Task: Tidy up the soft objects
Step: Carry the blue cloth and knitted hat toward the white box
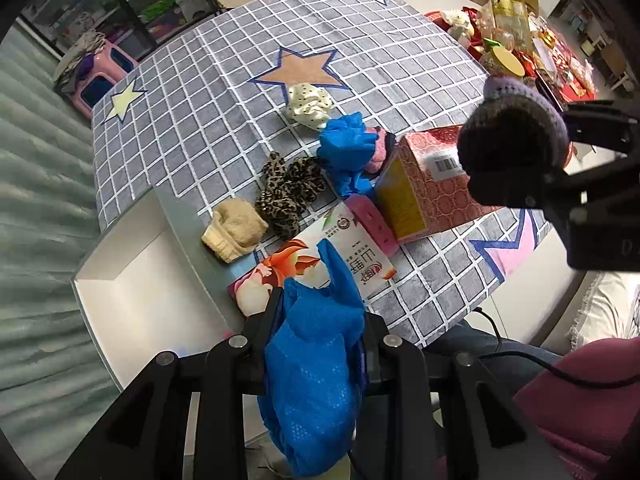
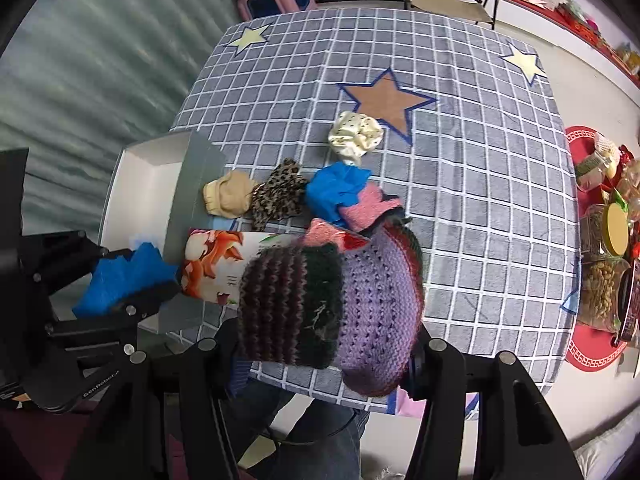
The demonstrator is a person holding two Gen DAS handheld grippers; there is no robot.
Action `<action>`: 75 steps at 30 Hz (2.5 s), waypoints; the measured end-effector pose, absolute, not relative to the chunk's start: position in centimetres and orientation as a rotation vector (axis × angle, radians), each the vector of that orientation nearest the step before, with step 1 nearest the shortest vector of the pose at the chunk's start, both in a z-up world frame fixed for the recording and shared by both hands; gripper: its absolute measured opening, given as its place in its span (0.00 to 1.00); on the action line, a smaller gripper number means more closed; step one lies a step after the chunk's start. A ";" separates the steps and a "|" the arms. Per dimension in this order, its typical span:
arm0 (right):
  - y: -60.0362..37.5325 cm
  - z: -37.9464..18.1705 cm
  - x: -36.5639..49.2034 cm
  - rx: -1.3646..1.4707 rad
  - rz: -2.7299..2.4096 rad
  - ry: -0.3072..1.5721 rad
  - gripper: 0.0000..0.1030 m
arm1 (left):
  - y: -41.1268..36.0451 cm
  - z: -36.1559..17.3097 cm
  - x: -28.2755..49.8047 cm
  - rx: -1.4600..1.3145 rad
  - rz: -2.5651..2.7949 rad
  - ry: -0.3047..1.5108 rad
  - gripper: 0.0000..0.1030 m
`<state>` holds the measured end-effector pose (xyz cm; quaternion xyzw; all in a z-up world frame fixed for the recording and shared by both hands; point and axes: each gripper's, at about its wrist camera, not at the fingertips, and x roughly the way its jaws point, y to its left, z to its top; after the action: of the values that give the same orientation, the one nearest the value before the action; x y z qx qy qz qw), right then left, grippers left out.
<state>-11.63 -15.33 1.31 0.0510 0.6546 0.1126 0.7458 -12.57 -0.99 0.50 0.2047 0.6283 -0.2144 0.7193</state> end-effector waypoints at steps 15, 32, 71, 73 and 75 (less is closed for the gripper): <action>-11.4 2.0 -11.5 0.048 0.297 1.421 0.57 | 2.1 1.3 -12.6 0.356 -0.430 1.380 0.31; -7.5 2.7 -11.1 -0.042 0.327 1.423 0.57 | 6.6 2.1 -11.8 0.230 -0.380 1.350 0.31; 3.9 3.7 -8.9 -0.277 0.509 1.393 0.57 | 16.9 1.6 -13.3 0.079 -0.181 1.316 0.31; 4.5 3.8 -8.8 -0.283 0.518 1.388 0.57 | 17.4 1.7 -13.3 0.077 -0.167 1.311 0.31; 5.0 3.8 -8.6 -0.290 0.528 1.381 0.57 | 17.9 1.8 -13.4 0.070 -0.151 1.305 0.31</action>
<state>-8.65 4.95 3.84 -0.1315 0.6270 0.2397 0.7294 -13.41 17.93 1.79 0.0323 0.6065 -0.0700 0.7914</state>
